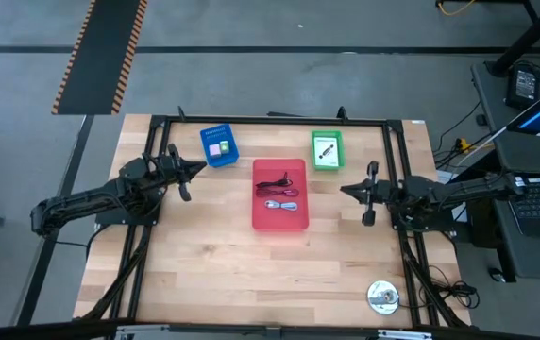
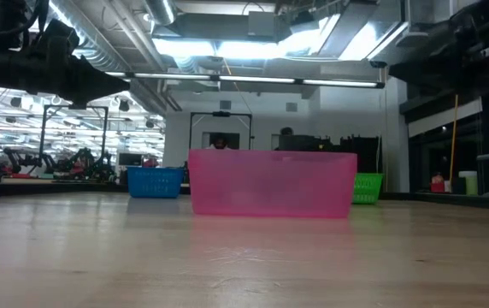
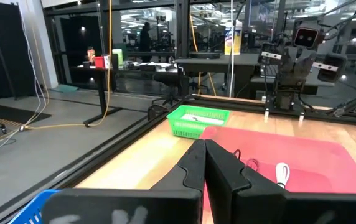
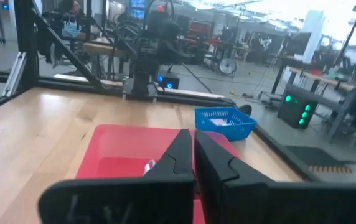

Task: Pick and place items into bin
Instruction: Return to Home Position

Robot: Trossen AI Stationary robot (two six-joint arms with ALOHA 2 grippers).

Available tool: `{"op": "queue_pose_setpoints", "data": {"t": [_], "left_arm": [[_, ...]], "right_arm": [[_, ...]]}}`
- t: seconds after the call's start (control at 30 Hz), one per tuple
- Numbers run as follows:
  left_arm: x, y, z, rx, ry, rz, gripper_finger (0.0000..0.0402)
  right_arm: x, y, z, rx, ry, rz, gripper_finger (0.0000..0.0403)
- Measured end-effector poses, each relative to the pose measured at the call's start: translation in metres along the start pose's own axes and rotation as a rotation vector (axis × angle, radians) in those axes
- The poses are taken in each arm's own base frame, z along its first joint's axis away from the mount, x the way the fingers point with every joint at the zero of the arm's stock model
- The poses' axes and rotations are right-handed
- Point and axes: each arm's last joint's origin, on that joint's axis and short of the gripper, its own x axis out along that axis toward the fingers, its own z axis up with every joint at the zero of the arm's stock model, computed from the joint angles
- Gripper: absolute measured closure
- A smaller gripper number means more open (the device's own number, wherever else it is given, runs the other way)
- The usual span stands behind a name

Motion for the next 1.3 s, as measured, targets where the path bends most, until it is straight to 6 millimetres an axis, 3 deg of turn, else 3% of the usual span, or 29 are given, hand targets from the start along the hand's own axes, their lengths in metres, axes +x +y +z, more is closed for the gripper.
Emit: {"op": "queue_pose_setpoints", "data": {"t": [0.33,0.67,0.77,1.03,1.3], "left_arm": [[0.000,0.000,0.000,0.000,0.000,0.000,0.0400],[0.000,0.000,0.000,0.000,0.000,0.000,0.0399],[0.000,0.000,0.000,0.000,0.000,0.000,0.0399],[0.000,0.000,0.000,0.000,0.000,-0.001,0.0394],[0.000,0.000,0.000,0.000,0.000,-0.001,0.0395]], "right_arm": [[0.000,0.000,-0.001,0.224,0.014,0.001,0.0403],[0.000,0.001,-0.003,0.267,0.016,0.002,0.0402],[-0.002,0.005,-0.013,0.225,0.058,0.033,0.0402],[-0.012,0.003,-0.011,0.252,0.037,0.055,0.0402],[-0.021,0.007,-0.010,0.153,-0.016,0.276,0.0402]]}}
